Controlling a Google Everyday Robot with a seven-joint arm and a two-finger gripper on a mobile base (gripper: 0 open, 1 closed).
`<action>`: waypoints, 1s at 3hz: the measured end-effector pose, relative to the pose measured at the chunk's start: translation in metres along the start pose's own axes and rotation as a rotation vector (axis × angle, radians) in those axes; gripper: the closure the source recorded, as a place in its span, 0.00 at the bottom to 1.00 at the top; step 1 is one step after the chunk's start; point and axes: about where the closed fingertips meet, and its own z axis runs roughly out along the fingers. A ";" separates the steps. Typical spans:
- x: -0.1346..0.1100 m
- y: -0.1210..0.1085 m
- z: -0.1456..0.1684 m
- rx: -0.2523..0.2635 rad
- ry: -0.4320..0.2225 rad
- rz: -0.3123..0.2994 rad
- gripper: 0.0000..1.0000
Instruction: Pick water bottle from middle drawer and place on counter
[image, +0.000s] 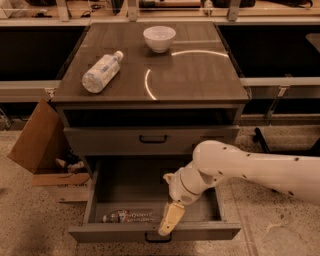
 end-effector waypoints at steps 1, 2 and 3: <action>0.002 -0.027 0.046 0.015 -0.036 0.008 0.00; 0.005 -0.050 0.087 0.009 -0.079 0.031 0.00; 0.005 -0.050 0.087 0.009 -0.079 0.031 0.00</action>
Offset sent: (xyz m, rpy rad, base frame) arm 0.0768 0.0513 -0.1152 0.1195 -0.0122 -0.0670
